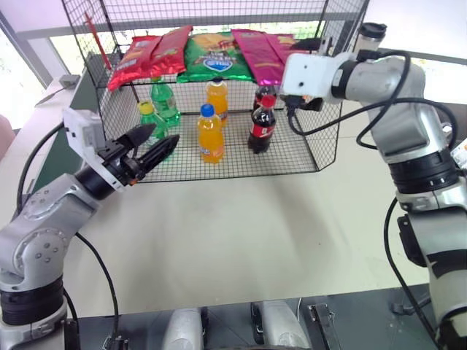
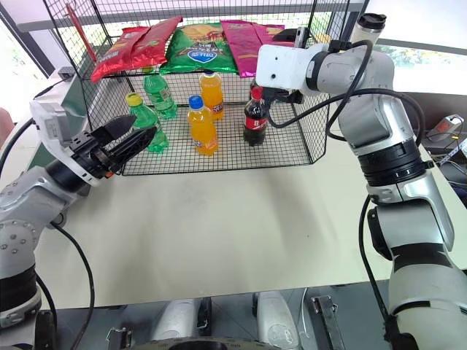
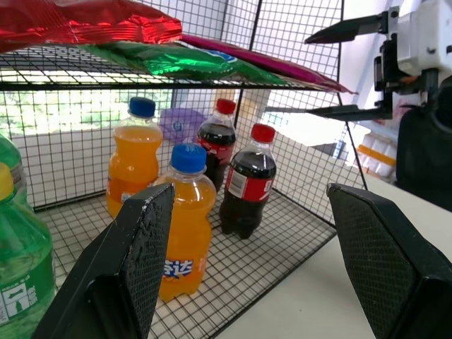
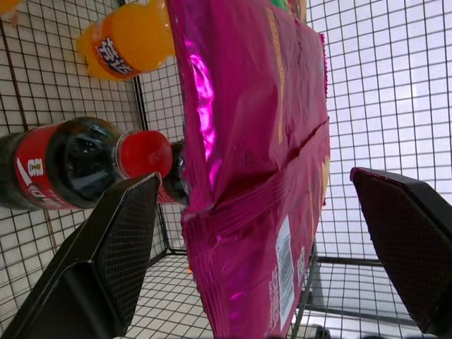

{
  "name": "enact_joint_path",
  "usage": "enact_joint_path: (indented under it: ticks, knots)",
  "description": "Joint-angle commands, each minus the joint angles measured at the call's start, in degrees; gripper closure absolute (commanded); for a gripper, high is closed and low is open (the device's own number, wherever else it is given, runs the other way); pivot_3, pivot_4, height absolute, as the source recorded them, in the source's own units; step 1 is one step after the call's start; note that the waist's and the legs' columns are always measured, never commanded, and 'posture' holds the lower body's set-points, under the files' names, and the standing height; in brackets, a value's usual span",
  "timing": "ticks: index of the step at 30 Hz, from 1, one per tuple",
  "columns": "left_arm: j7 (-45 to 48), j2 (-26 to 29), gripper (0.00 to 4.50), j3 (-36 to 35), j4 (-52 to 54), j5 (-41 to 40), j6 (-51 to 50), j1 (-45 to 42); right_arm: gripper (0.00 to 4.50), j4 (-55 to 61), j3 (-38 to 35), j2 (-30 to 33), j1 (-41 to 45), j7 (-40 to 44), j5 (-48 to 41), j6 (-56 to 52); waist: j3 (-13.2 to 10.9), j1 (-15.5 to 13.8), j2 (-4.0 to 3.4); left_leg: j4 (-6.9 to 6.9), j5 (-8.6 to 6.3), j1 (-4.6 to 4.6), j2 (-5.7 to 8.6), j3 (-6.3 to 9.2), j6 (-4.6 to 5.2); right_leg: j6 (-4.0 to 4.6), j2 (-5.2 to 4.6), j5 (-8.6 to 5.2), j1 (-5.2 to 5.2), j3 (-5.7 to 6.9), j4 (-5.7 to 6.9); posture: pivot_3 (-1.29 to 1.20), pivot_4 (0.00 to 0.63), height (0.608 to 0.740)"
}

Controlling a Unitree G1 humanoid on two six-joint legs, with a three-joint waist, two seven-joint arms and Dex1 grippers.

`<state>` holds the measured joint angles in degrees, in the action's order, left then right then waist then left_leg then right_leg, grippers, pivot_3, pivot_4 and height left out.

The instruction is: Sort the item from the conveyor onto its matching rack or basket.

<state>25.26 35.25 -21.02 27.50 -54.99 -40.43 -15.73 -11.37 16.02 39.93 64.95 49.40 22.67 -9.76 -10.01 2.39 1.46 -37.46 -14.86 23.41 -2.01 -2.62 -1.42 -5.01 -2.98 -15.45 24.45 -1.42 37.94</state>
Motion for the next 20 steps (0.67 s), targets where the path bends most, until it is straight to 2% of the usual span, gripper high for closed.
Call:
enact_joint_path:
  ticks: [1, 6, 10, 13, 17, 20]
  knots:
    - [0.3, 0.0, 0.92, 0.1, 0.9, 1.1, 1.4, 0.9, 0.05, 2.2, -4.0, -0.1, 1.1, 0.4, -3.3, -2.0, 0.0, 0.0, 0.0, 0.0, 0.0, 0.0, 0.0, -0.01, 0.0, 0.0, 0.0, 0.0, 0.0, 0.0, 0.0, 0.0, 0.15, 0.74]
    - [0.6, 1.6, 0.92, 1.0, 2.5, 2.5, 0.1, 2.8, 0.05, 11.4, -10.8, 1.1, -1.6, 8.1, -14.6, -13.7, 0.0, -0.3, 0.0, 0.01, 0.0, 0.01, -0.02, 0.04, 0.0, 0.0, 0.0, 0.0, 0.0, 0.0, -0.01, 0.0, 0.15, 0.74]
    - [1.2, 3.5, 0.92, -1.3, 3.6, 0.6, -0.8, 4.5, 0.05, 17.3, -24.5, 5.2, -5.4, 11.2, -27.5, -25.4, 0.0, -1.4, 0.0, 0.01, 0.0, 0.03, -0.03, 0.1, 0.0, 0.0, -0.09, 0.0, 0.0, 0.02, -0.03, 0.0, 0.15, 0.74]
    - [1.2, 5.1, 0.92, -2.7, 3.0, -0.2, -1.5, 4.4, 0.05, 21.5, -34.6, 5.4, -9.3, 11.6, -38.8, -35.5, 0.0, -1.7, 0.01, 0.02, 0.0, 0.0, -0.01, 0.07, 0.0, 0.01, -0.2, -0.01, -0.05, 0.07, -0.1, 0.0, 0.15, 0.74]
    - [0.6, 7.5, 0.92, -4.2, 4.5, -2.2, -3.9, 6.1, 0.05, 28.2, -47.1, 4.9, -22.5, 13.9, -53.7, -48.1, 0.0, -1.7, 0.04, 0.02, 0.0, -0.06, 0.02, 0.1, 0.01, 0.02, -0.22, -0.01, -0.24, 0.14, -0.21, 0.0, 0.15, 0.74]
    - [-0.1, 8.7, 0.92, -5.3, 7.2, -2.6, -4.9, 9.6, 0.05, 31.7, -48.4, 2.0, -36.3, 12.9, -56.8, -47.4, 0.0, -1.7, 0.03, 0.08, -0.01, -0.07, 0.06, 0.09, 0.01, 0.01, -0.25, -0.01, -0.29, 0.13, -0.29, 0.0, 0.15, 0.74]
